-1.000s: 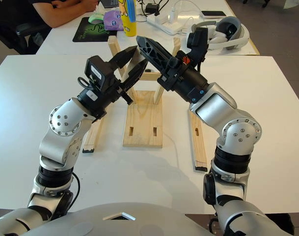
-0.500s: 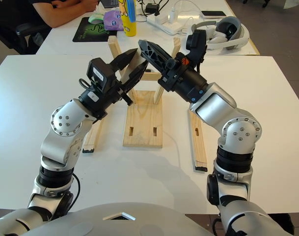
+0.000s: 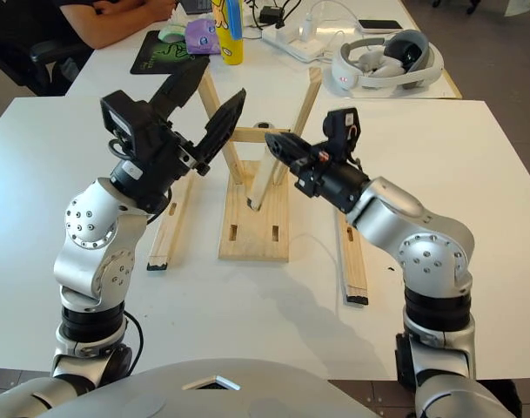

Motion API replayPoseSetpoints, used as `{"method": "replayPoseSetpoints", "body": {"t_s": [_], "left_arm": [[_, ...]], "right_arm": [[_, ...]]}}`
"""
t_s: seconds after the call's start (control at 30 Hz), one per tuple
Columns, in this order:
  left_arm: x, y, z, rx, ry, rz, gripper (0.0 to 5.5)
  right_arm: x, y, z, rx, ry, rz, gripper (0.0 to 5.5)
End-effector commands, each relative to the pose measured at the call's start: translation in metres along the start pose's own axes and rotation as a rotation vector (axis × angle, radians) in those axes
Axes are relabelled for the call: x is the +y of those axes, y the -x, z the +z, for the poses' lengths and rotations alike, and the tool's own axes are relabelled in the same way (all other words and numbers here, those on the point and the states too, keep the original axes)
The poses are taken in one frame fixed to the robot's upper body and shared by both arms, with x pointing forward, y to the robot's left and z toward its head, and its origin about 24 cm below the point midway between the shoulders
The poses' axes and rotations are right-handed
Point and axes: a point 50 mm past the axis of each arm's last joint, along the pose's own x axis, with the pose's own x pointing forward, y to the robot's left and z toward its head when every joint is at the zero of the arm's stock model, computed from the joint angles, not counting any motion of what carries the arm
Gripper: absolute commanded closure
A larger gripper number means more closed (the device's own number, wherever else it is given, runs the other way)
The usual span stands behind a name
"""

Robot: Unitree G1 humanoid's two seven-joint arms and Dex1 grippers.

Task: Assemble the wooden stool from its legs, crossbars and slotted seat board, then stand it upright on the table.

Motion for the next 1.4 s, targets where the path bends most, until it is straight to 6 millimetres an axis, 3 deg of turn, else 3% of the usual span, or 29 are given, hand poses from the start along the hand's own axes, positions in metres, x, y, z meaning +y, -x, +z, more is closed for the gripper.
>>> {"method": "replayPoseSetpoints", "body": {"t_s": [0.03, 0.17, 0.47, 0.77, 1.4], "left_arm": [[0.009, 0.006, 0.005, -0.016, -0.009, 0.079, 2.68], [0.014, 0.012, 0.006, -0.003, -0.02, 0.153, 2.68], [0.015, 0.017, 0.004, 0.019, -0.01, 0.234, 2.68], [0.016, 0.024, -0.012, 0.138, -0.044, 0.282, 2.68], [0.019, 0.021, -0.021, 0.187, -0.033, 0.211, 2.68]], "right_arm": [[-0.005, 0.023, -0.003, -0.012, 0.072, -0.145, 5.06], [-0.007, 0.039, 0.009, -0.078, 0.22, -0.319, 5.06], [-0.03, 0.069, 0.003, -0.148, 0.135, -0.668, 5.06], [-0.047, 0.08, -0.011, -0.085, 0.063, -0.735, 5.06], [-0.038, 0.083, -0.027, -0.13, -0.023, -0.821, 5.06]]}}
